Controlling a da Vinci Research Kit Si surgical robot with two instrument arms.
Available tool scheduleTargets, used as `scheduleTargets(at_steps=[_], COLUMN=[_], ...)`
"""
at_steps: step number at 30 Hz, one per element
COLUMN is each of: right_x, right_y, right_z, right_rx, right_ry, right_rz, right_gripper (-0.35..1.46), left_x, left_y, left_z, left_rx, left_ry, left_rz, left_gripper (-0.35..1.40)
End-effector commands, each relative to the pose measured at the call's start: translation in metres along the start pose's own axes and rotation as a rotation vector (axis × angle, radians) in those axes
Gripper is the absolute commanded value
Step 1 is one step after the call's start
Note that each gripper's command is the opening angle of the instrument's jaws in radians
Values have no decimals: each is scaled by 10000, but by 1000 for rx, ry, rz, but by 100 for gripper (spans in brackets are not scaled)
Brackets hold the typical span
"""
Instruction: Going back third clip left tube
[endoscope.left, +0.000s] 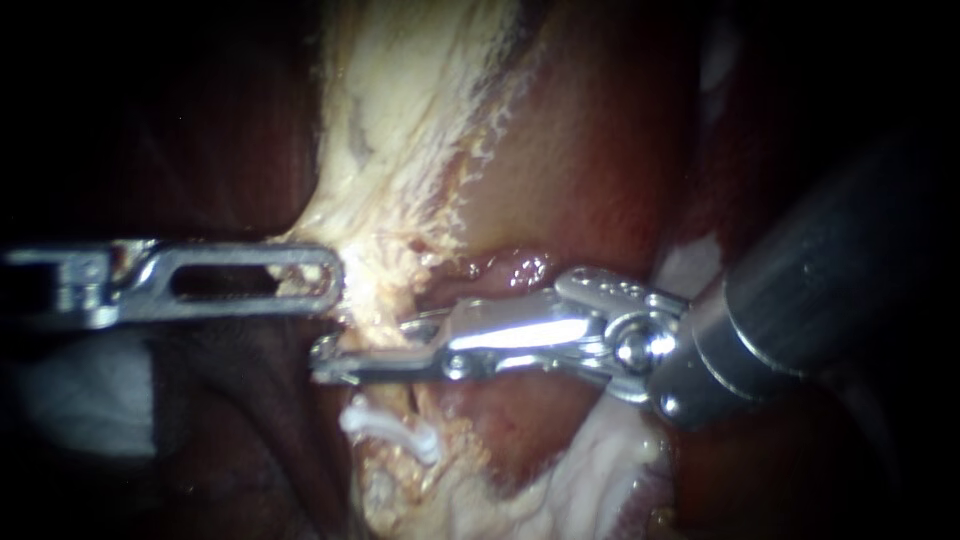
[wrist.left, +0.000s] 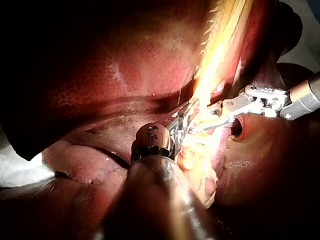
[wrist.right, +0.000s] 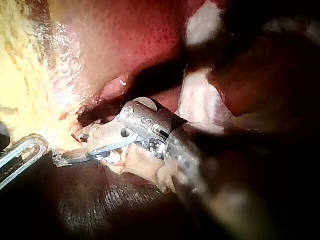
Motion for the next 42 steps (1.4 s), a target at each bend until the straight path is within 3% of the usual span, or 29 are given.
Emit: scheduleTargets(at_steps=[1, 7, 9, 10, 15, 18, 27, 34, 42], right_x=[0, -2, -1, 0, 2, 2, -5, -17, 2], right_y=[0, 0, -2, -2, -2, 3, 16, 3, -19], right_z=[1, 7, 9, 10, 16, 15, -9, -67, -141], right_rx=[-1, 26, 36, 37, 42, 17, 20, 46, 13], right_ry=[-2, -12, -14, -13, 12, 34, 35, 28, 28], right_rz=[0, -24, -42, -66, -193, -263, -379, -457, -541], right_gripper=[-35, -29, 20, 35, 56, 59, 60, 59, 59], left_x=[0, 0, 0, 0, 0, 0, 0, 0, -1], left_y=[0, 1, 1, 1, 1, 1, 0, 2, 2], left_z=[0, -1, -1, -2, -2, -2, -5, -7, -6], left_rx=[0, -1, -1, -1, -1, -1, -1, -4, -4], left_ry=[0, -1, -1, -1, -1, -1, 0, -4, -4], left_rz=[0, 1, 0, 0, 1, 1, 0, 1, 1], left_gripper=[-35, -35, -35, -35, -35, -35, -35, -35, -35])
